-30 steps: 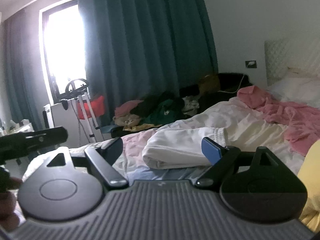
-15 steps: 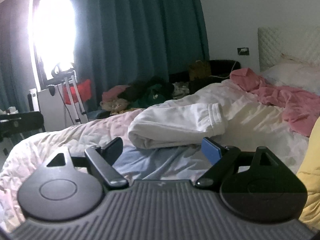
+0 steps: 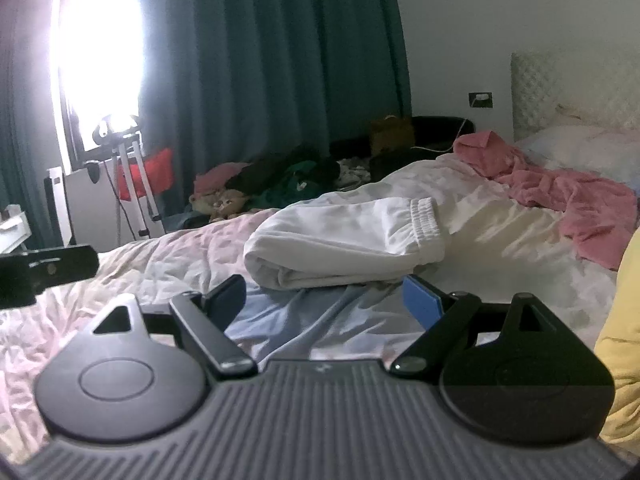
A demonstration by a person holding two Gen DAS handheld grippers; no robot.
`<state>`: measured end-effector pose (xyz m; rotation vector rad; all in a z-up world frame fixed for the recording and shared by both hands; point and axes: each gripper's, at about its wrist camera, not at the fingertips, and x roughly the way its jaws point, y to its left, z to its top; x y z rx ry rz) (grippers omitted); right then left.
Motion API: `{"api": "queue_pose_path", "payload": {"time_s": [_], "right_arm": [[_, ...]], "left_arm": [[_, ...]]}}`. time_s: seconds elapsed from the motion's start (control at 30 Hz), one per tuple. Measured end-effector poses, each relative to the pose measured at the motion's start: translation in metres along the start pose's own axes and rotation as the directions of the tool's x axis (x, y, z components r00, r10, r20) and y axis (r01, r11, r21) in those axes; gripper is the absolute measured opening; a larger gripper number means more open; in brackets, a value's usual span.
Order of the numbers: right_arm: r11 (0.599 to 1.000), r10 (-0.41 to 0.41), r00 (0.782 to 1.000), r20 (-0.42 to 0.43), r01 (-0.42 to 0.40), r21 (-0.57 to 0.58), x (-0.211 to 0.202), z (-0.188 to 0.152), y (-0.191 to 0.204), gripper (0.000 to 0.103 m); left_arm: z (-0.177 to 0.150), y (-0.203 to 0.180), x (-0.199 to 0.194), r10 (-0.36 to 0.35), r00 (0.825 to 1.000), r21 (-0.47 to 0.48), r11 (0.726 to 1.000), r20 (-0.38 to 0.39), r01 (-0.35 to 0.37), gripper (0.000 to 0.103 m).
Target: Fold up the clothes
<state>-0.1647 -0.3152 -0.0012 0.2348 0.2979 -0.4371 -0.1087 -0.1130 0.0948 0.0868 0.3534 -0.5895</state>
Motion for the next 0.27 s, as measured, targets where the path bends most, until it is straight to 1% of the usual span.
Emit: {"api": "queue_pose_path", "payload": {"time_s": [0.1,0.27], "right_arm": [[1.000,-0.010,1.000,-0.002,0.010,0.000,0.0003,0.0008,-0.0005,0.087],[1.000,0.001,1.000,0.000,-0.001,0.003,-0.0016,0.0006,-0.0008,0.087]], "left_arm": [[-0.0003,0.0011,-0.0012,0.005,1.000,-0.002,1.000,0.004,-0.005,0.103],[-0.0005,0.0028,-0.0042,0.014,1.000,-0.011,1.000,0.012,-0.014,0.103]]}}
